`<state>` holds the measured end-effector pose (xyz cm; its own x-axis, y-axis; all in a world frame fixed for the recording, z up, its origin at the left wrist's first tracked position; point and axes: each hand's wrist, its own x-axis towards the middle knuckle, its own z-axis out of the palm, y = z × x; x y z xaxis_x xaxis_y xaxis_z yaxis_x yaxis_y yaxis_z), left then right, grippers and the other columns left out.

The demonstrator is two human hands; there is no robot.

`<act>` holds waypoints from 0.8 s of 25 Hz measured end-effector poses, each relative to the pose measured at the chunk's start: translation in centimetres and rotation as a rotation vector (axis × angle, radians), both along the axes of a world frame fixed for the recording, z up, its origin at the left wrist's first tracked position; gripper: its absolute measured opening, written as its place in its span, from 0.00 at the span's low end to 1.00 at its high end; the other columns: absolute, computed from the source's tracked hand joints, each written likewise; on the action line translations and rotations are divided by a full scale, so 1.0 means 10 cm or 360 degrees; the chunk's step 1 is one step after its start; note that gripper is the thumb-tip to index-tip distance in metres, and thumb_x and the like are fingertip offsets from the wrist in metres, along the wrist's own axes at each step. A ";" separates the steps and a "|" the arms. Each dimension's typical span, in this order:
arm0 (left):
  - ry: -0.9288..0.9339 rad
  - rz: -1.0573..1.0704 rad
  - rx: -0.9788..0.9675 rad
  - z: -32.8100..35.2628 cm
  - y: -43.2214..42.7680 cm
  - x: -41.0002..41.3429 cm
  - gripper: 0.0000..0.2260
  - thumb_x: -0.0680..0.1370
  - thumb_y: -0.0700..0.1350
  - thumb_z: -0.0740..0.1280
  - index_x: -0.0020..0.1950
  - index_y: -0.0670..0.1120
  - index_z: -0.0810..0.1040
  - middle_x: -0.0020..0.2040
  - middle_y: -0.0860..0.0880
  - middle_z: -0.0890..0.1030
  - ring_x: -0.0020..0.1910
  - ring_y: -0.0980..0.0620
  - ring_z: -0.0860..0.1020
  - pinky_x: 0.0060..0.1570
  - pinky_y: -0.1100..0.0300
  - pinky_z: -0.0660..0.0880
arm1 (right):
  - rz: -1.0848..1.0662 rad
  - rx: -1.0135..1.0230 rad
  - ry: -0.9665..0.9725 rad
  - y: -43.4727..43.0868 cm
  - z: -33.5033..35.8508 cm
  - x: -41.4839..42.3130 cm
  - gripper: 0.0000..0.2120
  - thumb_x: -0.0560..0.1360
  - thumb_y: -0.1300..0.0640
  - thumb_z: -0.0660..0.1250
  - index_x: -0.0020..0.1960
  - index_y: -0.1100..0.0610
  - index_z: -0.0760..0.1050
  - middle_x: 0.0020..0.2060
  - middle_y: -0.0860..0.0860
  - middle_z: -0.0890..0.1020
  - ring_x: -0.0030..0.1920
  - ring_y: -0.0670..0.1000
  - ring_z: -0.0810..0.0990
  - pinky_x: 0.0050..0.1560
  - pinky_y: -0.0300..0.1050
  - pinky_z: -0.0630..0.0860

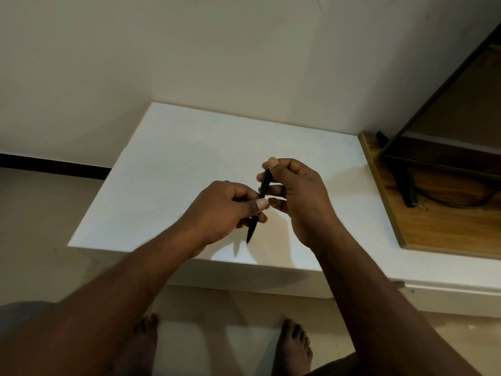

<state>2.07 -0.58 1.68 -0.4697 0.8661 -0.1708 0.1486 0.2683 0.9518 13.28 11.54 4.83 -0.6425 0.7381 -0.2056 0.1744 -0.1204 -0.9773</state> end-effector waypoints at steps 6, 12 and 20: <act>0.0063 -0.0092 -0.0101 -0.01 0.01 -0.02 0.09 0.77 0.58 0.71 0.47 0.55 0.86 0.42 0.59 0.88 0.42 0.60 0.86 0.48 0.57 0.80 | -0.0147 -0.0038 0.0086 0.00 0.00 -0.01 0.11 0.85 0.48 0.64 0.56 0.56 0.79 0.42 0.49 0.89 0.42 0.49 0.88 0.44 0.43 0.83; 0.0129 -0.0271 -0.0160 -0.02 0.00 0.03 0.10 0.76 0.59 0.72 0.45 0.54 0.86 0.40 0.59 0.87 0.41 0.61 0.85 0.44 0.60 0.77 | -0.0321 -0.0319 0.0232 -0.06 -0.07 -0.03 0.15 0.86 0.45 0.61 0.56 0.55 0.79 0.34 0.45 0.86 0.36 0.46 0.86 0.40 0.41 0.82; 0.0126 -0.0255 -0.0158 0.02 -0.01 0.02 0.07 0.75 0.56 0.74 0.44 0.54 0.86 0.39 0.58 0.87 0.40 0.60 0.85 0.42 0.62 0.76 | -0.0268 -0.0875 0.0477 -0.04 -0.11 -0.04 0.20 0.84 0.40 0.63 0.53 0.57 0.79 0.33 0.49 0.76 0.31 0.47 0.75 0.35 0.42 0.76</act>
